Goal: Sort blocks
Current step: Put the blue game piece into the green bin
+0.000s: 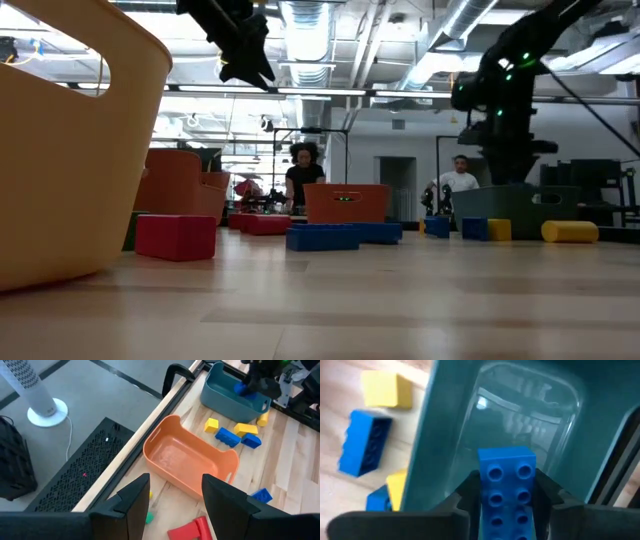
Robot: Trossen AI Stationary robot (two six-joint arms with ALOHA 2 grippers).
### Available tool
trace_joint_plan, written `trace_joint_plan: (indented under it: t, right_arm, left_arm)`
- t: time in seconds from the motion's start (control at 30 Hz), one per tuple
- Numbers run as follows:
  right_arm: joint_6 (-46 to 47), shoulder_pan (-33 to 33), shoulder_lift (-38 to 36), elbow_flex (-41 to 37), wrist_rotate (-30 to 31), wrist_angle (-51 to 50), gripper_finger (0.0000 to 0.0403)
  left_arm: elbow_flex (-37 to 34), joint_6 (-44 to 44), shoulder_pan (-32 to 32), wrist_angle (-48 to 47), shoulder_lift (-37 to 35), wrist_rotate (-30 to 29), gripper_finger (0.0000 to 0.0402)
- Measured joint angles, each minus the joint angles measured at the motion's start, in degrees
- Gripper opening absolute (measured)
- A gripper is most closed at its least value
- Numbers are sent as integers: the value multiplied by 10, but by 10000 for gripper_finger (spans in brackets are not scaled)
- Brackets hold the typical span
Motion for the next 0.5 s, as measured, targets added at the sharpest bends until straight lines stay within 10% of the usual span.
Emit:
trace_joint_plan:
  t: [0.5]
  right_arm:
    - [-97,-13,-36,48,-27,-29,269]
  left_arm:
    - [0,7,8,3,0,-2,173]
